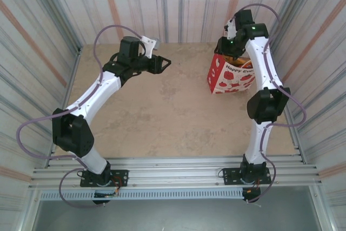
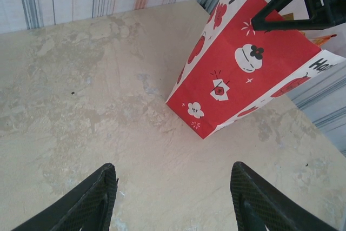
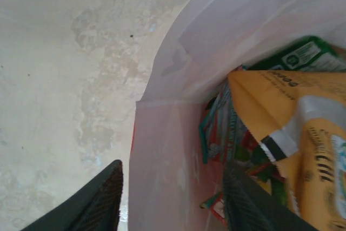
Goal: Place the snacks into the paper bag
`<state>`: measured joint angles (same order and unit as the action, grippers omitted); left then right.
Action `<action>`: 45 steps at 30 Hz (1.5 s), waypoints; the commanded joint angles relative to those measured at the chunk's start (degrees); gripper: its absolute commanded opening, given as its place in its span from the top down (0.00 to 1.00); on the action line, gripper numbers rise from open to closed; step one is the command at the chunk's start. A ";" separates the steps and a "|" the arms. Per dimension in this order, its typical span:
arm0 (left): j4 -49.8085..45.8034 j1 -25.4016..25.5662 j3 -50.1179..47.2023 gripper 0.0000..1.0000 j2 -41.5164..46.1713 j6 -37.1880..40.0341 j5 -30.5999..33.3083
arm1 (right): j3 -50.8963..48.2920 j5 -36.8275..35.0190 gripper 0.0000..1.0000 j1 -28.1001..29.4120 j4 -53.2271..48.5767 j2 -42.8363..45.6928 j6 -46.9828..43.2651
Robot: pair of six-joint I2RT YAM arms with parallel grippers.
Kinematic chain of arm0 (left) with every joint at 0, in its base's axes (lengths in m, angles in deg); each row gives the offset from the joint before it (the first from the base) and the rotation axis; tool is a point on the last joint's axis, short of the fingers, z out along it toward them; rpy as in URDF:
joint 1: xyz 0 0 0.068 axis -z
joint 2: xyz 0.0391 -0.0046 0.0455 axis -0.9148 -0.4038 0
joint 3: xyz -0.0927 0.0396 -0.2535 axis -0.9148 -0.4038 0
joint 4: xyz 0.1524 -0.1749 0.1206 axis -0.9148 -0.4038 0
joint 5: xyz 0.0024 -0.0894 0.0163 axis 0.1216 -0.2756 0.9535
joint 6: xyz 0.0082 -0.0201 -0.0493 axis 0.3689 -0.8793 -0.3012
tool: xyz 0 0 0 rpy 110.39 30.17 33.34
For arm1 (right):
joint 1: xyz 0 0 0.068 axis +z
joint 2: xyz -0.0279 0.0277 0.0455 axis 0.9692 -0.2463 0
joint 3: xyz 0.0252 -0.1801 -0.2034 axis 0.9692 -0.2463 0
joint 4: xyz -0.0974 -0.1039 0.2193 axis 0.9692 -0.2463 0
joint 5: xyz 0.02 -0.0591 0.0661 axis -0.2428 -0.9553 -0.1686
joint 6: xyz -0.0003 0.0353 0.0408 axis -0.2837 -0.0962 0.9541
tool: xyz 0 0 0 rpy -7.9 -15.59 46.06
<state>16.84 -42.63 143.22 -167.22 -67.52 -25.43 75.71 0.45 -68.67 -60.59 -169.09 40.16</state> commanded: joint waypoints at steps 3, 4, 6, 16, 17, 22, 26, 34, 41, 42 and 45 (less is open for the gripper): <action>-1.63 -0.61 -1.47 0.40 3.22 0.75 0.75 | 2.31 -0.34 0.61 2.17 -2.29 -1.10 2.97; -1.70 -0.66 -1.65 0.40 3.44 0.81 0.77 | 2.28 -1.06 0.64 2.73 -2.57 -1.28 3.14; -1.72 -0.70 -2.11 0.40 3.86 0.96 0.86 | 2.49 -2.91 0.76 3.53 -3.62 -1.42 3.42; -3.83 -1.22 -5.79 0.41 8.67 1.45 3.59 | 2.79 -10.61 1.00 9.32 -5.07 2.37 11.87; -4.39 -1.36 -6.15 0.41 9.29 1.45 3.85 | 2.78 -10.79 1.00 10.09 -5.13 2.68 12.94; -8.05 -2.86 -9.20 0.41 13.48 1.47 5.42 | 2.44 -13.78 1.00 15.87 -5.70 3.59 18.15; -10.10 -5.35 -12.88 0.41 17.67 0.38 5.43 | 1.98 -16.02 1.00 21.21 -4.56 4.04 22.94; -15.41 -12.89 -19.14 0.40 25.90 -2.15 2.20 | -2.62 -16.43 1.00 31.90 6.86 4.71 34.93; -20.08 -16.43 -22.59 0.38 32.23 -0.01 1.35 | -1.13 -17.47 1.00 37.99 14.08 1.77 40.42; -20.94 -16.43 -22.61 0.38 32.80 0.33 1.73 | 0.23 -17.37 1.00 38.45 14.24 0.79 40.67; -22.27 -16.43 -23.02 0.37 34.15 0.75 1.95 | 4.94 -17.64 1.00 39.91 13.69 -2.31 40.84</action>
<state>-2.44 -58.74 121.08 -134.91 -68.40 -22.94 75.47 -16.14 -29.79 -51.85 -169.52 78.10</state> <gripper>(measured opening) 0.627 0.048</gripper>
